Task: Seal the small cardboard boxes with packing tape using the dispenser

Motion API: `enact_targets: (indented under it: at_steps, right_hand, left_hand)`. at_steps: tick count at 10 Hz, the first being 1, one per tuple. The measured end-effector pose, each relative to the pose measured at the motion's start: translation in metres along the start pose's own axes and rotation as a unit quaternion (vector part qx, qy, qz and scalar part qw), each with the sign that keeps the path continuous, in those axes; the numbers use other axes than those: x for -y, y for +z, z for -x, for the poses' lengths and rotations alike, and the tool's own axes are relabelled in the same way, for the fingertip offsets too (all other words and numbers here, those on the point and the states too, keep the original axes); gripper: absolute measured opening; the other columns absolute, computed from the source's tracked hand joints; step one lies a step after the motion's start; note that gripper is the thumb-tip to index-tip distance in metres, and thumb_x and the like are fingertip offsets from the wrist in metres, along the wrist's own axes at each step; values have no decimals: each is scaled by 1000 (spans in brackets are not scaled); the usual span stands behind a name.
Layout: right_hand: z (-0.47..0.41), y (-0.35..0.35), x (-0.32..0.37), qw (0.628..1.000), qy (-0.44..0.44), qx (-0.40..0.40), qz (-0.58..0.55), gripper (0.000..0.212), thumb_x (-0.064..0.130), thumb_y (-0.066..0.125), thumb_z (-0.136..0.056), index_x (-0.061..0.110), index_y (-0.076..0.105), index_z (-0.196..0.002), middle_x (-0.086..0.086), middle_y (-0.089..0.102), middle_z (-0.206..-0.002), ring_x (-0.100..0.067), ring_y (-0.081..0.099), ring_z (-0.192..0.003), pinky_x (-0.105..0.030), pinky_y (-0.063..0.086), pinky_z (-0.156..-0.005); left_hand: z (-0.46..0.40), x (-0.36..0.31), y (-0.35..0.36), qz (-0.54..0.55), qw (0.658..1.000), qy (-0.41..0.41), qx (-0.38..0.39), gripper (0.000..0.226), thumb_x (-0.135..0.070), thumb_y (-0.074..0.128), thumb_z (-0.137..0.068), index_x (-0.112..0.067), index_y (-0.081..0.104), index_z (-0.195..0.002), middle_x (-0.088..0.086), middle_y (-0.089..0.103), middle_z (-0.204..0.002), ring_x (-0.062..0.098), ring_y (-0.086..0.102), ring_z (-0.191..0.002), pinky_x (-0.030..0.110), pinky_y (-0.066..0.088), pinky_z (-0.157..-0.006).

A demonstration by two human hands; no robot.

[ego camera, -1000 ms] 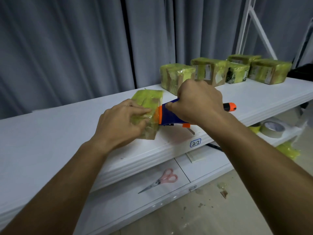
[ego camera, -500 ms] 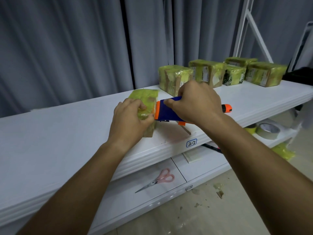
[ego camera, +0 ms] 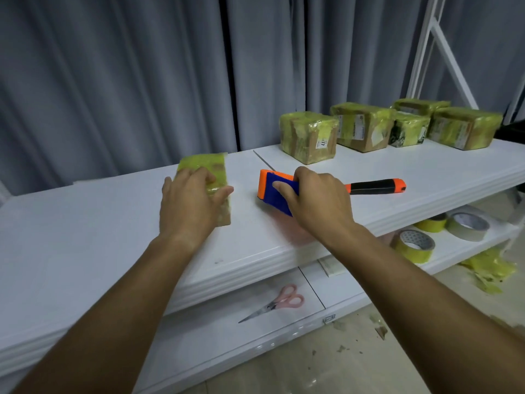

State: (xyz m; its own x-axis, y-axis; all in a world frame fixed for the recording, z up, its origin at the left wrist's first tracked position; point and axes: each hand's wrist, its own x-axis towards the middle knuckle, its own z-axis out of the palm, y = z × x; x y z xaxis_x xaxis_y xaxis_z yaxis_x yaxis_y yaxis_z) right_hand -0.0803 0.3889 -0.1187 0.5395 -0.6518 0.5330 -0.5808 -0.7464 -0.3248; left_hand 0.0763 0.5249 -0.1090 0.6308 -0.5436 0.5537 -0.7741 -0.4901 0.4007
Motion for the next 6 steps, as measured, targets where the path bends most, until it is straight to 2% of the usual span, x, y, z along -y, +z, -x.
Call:
enact_targets:
  at_steps: [1,2,3,4,5,6]
  right_hand:
    - [-1,14,10,1000,-19,-18,13,39,50,43,-102,12,52,-96,-10,68,-90,-29,50,-76,-37,31,-69]
    - [-2,27,20,999,-29,-16,24,39,47,42,-103,11,55,-104,-11,69,-95,-30,53,-84,-38,29,-73]
    - [-2,34,24,998,-42,-17,39,35,46,44,-102,12,55,-102,-10,68,-95,-26,44,-81,-35,23,-71]
    - [1,35,25,998,-59,0,23,35,47,45,-101,13,52,-97,-8,67,-95,-29,52,-90,-35,23,-71]
    - [5,28,25,998,-49,36,-7,39,49,44,-101,12,54,-99,-9,64,-100,-30,52,-98,-36,31,-74]
    - [5,-1,27,995,-63,-3,-72,36,45,45,-103,14,61,-109,-4,62,-107,-23,51,-103,-37,42,-86]
  left_hand:
    - [-2,12,-6,-15,1000,-21,8,41,-51,65,-91,-18,68,-115,7,64,-122,36,52,-119,49,40,-107]
    - [-3,19,-11,-38,999,-20,17,39,-51,62,-93,-24,68,-121,3,64,-123,34,50,-121,44,47,-91]
    - [-2,24,-14,-62,998,-9,31,38,-46,61,-94,-28,65,-127,0,62,-129,34,48,-123,44,46,-91]
    - [-2,25,-17,-77,996,6,41,40,-45,59,-95,-28,62,-131,1,60,-133,36,47,-122,43,45,-92]
    - [-2,25,-19,-78,995,14,55,41,-45,59,-95,-29,61,-132,0,60,-134,34,48,-122,42,46,-92]
    - [-2,27,-21,-78,995,22,63,42,-45,58,-94,-29,60,-133,-2,59,-135,32,48,-123,42,46,-93]
